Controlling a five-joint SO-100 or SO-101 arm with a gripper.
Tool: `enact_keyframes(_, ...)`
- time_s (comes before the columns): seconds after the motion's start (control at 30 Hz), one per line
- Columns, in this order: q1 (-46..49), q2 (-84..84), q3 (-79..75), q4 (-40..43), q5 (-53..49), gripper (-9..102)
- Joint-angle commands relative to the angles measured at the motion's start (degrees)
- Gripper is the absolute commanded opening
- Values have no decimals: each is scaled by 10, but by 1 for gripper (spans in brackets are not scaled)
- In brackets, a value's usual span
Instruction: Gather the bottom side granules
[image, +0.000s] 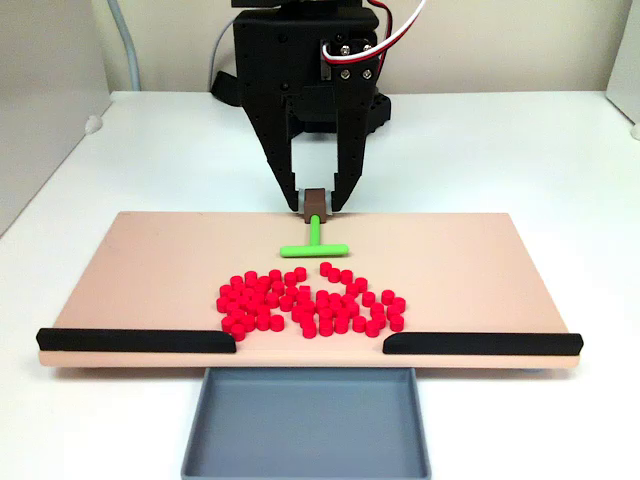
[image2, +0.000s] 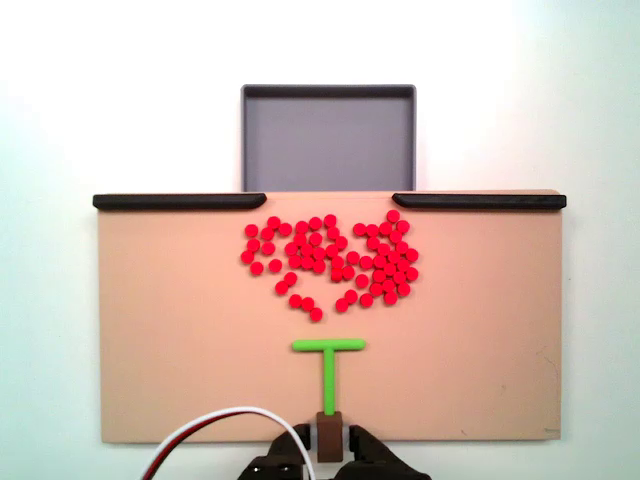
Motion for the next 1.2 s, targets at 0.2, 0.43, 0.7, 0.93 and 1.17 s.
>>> enact_keyframes(0.2, 6, -5, -5, -5, -4, 0)
enact_keyframes(0.43, 6, -18, -10, -19, -3, 0)
enact_keyframes(0.7, 8, -24, -11, -20, -5, 0)
enact_keyframes(0.93, 8, -43, -11, -47, -2, 0)
enact_keyframes(1.17, 7, -59, -23, -52, 3, 0)
